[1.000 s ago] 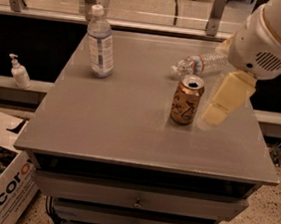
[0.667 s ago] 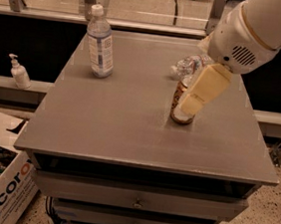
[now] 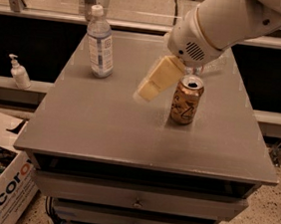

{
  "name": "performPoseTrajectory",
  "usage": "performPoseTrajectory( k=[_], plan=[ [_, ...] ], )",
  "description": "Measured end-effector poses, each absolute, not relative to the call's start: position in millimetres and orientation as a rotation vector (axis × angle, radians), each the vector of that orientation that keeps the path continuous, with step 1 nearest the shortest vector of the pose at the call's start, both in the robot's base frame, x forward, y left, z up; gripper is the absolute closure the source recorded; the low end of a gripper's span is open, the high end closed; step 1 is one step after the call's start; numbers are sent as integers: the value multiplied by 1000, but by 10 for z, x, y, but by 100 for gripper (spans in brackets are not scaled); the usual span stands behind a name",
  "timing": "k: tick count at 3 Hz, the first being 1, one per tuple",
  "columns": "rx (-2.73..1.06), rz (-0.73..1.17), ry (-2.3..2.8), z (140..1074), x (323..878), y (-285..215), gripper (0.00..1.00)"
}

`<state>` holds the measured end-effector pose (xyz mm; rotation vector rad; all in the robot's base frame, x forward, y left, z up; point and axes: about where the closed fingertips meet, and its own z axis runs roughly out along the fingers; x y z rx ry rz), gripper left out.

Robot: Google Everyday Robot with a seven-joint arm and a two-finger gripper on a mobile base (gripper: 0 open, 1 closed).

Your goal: Knock blue plastic bottle over

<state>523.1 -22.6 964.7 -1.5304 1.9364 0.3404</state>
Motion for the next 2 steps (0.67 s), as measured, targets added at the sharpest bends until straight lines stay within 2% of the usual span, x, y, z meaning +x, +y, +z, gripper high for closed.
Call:
performPoseTrajectory(
  k=[2],
  plan=[
    [-1504,357,1929,9618,5252,-199,0]
  ],
)
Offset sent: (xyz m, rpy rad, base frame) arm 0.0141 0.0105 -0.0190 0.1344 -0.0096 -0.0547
